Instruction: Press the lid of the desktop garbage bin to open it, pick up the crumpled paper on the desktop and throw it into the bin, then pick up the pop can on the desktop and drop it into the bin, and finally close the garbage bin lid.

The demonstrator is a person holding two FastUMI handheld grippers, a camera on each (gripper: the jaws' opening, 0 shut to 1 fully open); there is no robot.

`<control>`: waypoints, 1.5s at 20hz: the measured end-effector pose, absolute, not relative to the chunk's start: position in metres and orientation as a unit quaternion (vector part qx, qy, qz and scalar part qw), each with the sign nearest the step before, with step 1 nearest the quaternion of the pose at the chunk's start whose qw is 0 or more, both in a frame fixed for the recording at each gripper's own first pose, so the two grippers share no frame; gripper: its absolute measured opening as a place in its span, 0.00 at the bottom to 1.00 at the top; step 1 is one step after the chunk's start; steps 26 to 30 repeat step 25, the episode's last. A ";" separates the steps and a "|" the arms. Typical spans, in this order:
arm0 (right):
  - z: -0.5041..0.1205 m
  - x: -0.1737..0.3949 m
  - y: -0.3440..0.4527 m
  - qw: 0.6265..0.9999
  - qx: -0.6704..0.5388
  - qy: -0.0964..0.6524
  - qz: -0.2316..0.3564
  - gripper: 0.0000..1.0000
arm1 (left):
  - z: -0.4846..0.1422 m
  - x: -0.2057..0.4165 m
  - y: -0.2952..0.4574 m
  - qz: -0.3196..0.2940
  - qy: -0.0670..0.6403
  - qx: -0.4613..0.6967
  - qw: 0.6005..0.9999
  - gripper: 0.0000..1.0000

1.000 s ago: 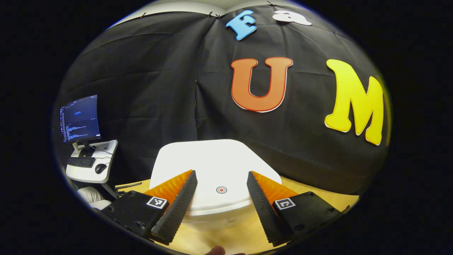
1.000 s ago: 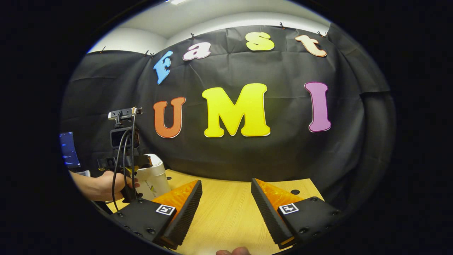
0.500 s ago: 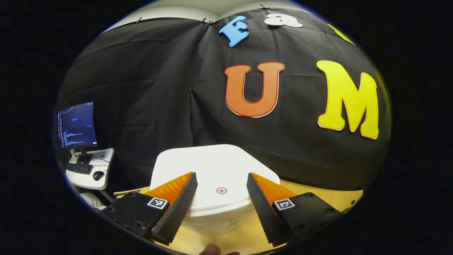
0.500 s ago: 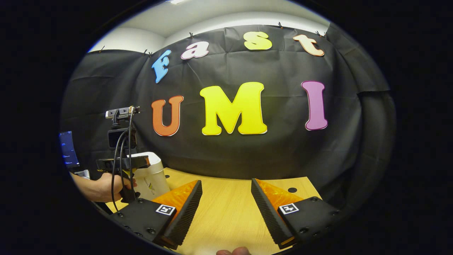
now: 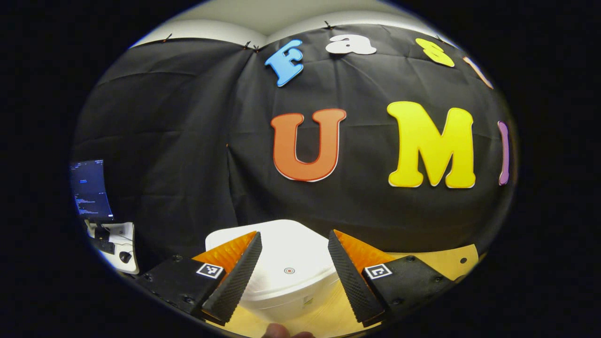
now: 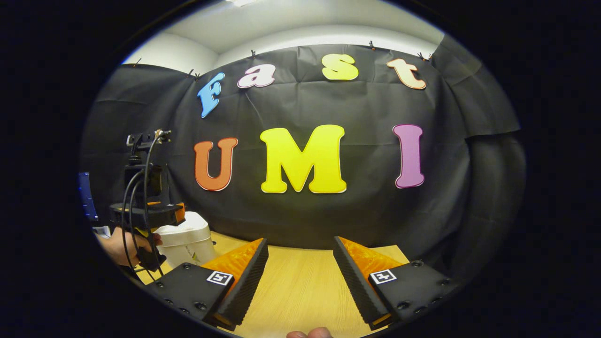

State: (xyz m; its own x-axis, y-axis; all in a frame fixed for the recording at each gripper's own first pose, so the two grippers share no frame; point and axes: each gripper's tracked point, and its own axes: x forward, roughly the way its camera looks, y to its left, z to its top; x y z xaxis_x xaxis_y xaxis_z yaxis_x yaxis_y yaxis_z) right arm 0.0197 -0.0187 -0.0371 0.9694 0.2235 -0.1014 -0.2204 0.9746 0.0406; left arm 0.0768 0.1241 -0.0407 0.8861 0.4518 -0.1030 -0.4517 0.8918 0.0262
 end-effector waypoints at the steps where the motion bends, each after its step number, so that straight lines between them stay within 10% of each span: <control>1: -0.033 0.018 -0.017 0.993 0.015 0.049 0.108 0.90 | -0.032 0.074 0.115 0.216 0.046 0.002 0.975 0.93; 14: -0.001 -0.014 -0.003 0.997 -0.005 0.010 0.072 0.90 | 0.018 -0.005 0.039 0.035 -0.026 0.003 0.999 0.94; 30: 0.013 -0.037 0.003 0.999 -0.008 -0.013 0.046 0.90 | 0.013 -0.045 0.013 -0.005 -0.031 -0.007 0.999 0.93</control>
